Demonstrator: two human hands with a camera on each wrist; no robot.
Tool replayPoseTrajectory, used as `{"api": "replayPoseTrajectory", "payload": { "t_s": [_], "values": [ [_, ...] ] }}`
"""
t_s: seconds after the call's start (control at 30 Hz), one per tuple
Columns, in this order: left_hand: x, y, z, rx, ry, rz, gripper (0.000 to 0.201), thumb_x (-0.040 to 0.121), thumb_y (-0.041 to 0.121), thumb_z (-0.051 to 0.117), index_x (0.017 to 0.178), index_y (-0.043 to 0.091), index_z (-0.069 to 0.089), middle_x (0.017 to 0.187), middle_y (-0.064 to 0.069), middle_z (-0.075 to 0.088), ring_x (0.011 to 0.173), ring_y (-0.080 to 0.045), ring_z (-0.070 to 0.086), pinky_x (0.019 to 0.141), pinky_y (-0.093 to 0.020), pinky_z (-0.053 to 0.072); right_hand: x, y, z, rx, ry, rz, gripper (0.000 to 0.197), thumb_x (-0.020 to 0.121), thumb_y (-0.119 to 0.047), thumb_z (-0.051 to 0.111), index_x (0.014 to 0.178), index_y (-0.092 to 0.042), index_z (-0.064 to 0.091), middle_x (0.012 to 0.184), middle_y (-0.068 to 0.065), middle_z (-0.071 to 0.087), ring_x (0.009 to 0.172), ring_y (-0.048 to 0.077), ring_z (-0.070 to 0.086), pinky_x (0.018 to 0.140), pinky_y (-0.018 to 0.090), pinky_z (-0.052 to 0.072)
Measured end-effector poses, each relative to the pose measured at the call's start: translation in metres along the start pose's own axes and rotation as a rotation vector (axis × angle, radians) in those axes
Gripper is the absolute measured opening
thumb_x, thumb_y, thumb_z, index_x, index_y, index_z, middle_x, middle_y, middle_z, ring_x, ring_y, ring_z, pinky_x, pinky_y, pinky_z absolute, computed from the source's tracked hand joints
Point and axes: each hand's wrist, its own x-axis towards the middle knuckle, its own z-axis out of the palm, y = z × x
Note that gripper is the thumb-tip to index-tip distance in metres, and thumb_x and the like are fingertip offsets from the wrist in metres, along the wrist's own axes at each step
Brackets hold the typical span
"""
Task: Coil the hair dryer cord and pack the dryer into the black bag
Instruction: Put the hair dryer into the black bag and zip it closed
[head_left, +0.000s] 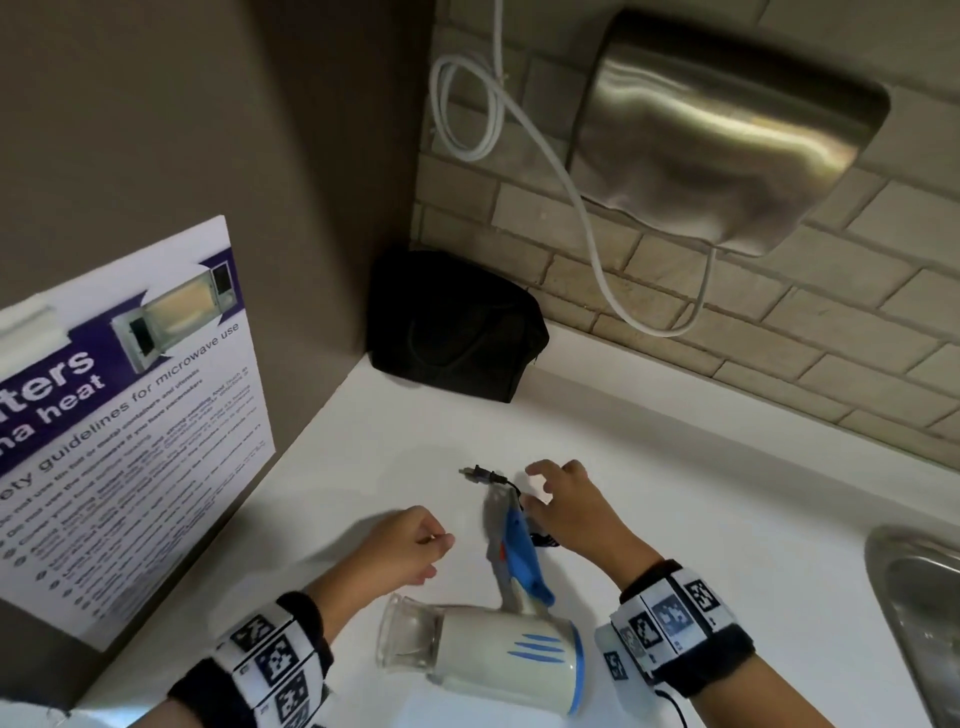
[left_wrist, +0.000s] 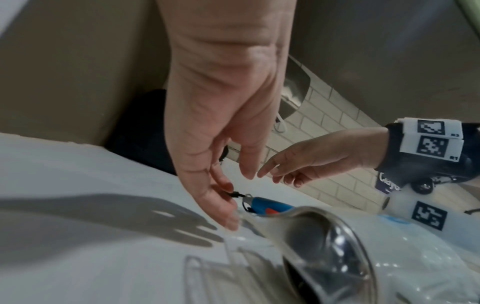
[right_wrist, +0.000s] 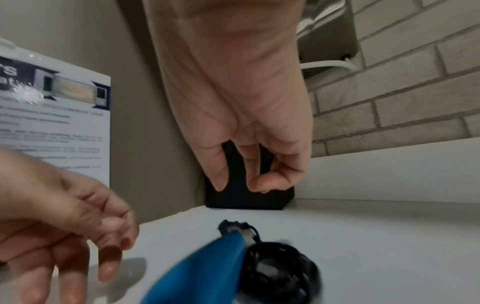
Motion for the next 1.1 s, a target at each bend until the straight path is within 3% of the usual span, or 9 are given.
{"api": "replayPoseTrajectory", "payload": {
  "t_s": [0.2,0.3,0.43,0.53,0.6,0.7,0.9,1.0,1.1],
  "values": [
    [-0.018,-0.020,-0.029,0.040,0.151,0.068,0.009,0.089,0.015,0.059,0.090,0.006,0.062,0.092,-0.015,0.069,0.072,-0.019,0.061,0.064,-0.029,0.047,0.053,-0.046,-0.027,-0.008,0.168,-0.257,0.056,0.091,-0.023,0.060,0.141,-0.016,0.037,0.132,0.016,0.044,0.114,0.030,0.054,0.097,0.033,0.042],
    [-0.027,-0.028,-0.039,0.095,0.202,0.135,0.006,0.088,0.018,0.061,0.085,0.013,0.063,0.086,0.001,0.068,0.074,-0.012,0.064,0.066,-0.021,0.049,0.090,-0.060,-0.046,0.034,0.273,-0.242,0.065,0.089,-0.017,0.062,0.145,-0.012,0.031,0.143,0.021,0.034,0.126,0.038,0.045,0.103,0.036,0.038],
    [-0.038,-0.034,-0.051,0.093,0.220,0.159,0.009,0.087,0.023,0.063,0.079,0.027,0.062,0.087,0.003,0.069,0.082,-0.013,0.067,0.073,-0.024,0.051,0.133,-0.063,-0.057,0.001,0.310,-0.259,0.069,0.085,-0.012,0.063,0.146,-0.008,0.030,0.151,0.020,0.027,0.134,0.037,0.037,0.102,0.041,0.040],
    [-0.044,-0.038,-0.056,0.060,0.214,0.169,0.016,0.087,0.024,0.063,0.074,0.033,0.062,0.084,0.004,0.069,0.077,-0.012,0.067,0.070,-0.024,0.050,0.153,-0.063,-0.056,-0.006,0.263,-0.228,0.067,0.083,-0.011,0.064,0.143,-0.008,0.032,0.154,0.017,0.021,0.140,0.033,0.027,0.108,0.041,0.035],
    [-0.048,-0.037,-0.056,0.028,0.198,0.177,0.019,0.087,0.022,0.062,0.075,0.036,0.061,0.085,0.000,0.070,0.073,-0.011,0.066,0.068,-0.026,0.049,0.161,-0.064,-0.053,0.004,0.272,-0.223,0.063,0.081,-0.010,0.064,0.137,-0.004,0.036,0.150,0.019,0.028,0.136,0.036,0.034,0.105,0.041,0.037],
    [-0.050,-0.033,-0.056,0.015,0.188,0.194,0.016,0.087,0.022,0.061,0.078,0.035,0.061,0.087,-0.003,0.070,0.072,-0.013,0.066,0.068,-0.026,0.049,0.166,-0.067,-0.046,0.083,0.351,-0.191,0.055,0.082,-0.008,0.062,0.131,-0.005,0.037,0.137,0.023,0.036,0.114,0.042,0.050,0.093,0.044,0.046],
    [-0.052,-0.029,-0.060,0.031,0.214,0.237,0.018,0.088,0.021,0.061,0.079,0.037,0.060,0.083,0.011,0.070,0.077,-0.016,0.068,0.069,-0.020,0.048,0.170,-0.064,-0.036,0.248,0.473,-0.172,0.030,0.090,-0.009,0.054,0.119,-0.012,0.048,0.124,0.023,0.047,0.103,0.038,0.056,0.087,0.047,0.051],
    [-0.054,-0.026,-0.061,0.033,0.231,0.254,0.014,0.089,0.021,0.060,0.083,0.033,0.060,0.088,0.011,0.070,0.078,-0.016,0.067,0.071,-0.024,0.050,0.163,-0.063,-0.039,0.436,0.484,-0.106,0.022,0.092,-0.005,0.051,0.113,-0.006,0.054,0.118,0.022,0.055,0.083,0.030,0.066,0.072,0.032,0.050],
    [-0.061,-0.022,-0.061,0.038,0.252,0.283,0.011,0.088,0.022,0.060,0.084,0.033,0.060,0.088,0.011,0.070,0.078,-0.016,0.067,0.072,-0.028,0.051,0.145,-0.060,-0.046,0.454,0.574,-0.141,0.017,0.087,-0.004,0.052,0.102,-0.006,0.058,0.106,0.019,0.061,0.087,0.029,0.060,0.073,0.027,0.039]
  ]
}}
